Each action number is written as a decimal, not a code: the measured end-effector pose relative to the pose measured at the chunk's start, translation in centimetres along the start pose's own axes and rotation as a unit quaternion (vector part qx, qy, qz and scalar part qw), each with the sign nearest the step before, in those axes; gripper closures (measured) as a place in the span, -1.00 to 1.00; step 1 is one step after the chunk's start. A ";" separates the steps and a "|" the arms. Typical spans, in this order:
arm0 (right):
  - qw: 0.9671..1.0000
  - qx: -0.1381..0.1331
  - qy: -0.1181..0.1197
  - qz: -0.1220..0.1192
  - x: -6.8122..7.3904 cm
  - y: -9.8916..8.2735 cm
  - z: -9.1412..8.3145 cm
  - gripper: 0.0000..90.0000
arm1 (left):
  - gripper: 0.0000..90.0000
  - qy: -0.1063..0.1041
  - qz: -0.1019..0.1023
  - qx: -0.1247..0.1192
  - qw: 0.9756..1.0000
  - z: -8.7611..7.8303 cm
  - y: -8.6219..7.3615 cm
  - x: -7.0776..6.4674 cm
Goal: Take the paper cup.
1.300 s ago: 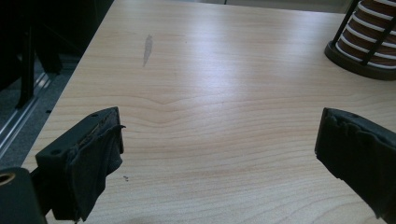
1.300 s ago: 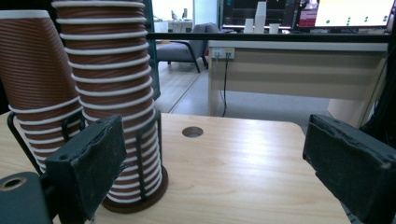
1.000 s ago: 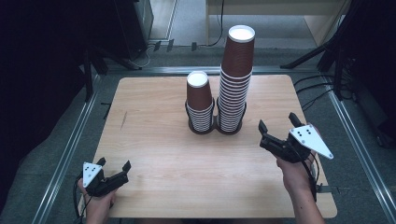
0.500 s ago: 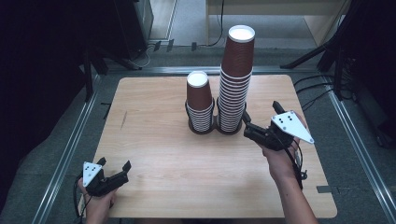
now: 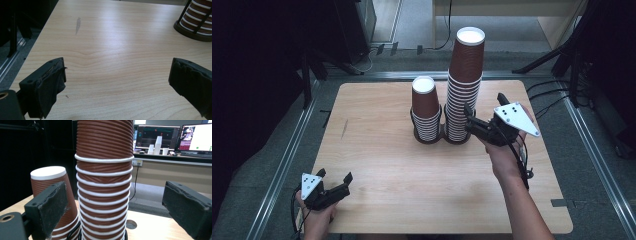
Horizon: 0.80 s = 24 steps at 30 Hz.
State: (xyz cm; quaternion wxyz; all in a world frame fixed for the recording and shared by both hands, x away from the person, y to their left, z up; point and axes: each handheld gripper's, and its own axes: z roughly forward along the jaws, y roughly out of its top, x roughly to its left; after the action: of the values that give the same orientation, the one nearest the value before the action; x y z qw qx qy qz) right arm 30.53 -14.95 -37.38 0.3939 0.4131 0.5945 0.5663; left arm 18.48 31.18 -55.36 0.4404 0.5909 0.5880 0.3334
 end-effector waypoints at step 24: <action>1.000 -0.005 -0.013 0.003 0.2 2.7 3.3 -0.86 | -0.96 0.005 0.008 0.004 1.000 0.1 0.0 -0.2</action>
State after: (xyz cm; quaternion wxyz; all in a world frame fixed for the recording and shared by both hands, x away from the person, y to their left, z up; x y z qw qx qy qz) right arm 33.69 -13.53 -34.88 0.4017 0.4201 0.5853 0.5653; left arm 18.57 30.95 -55.39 0.4323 0.5954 0.5871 0.3375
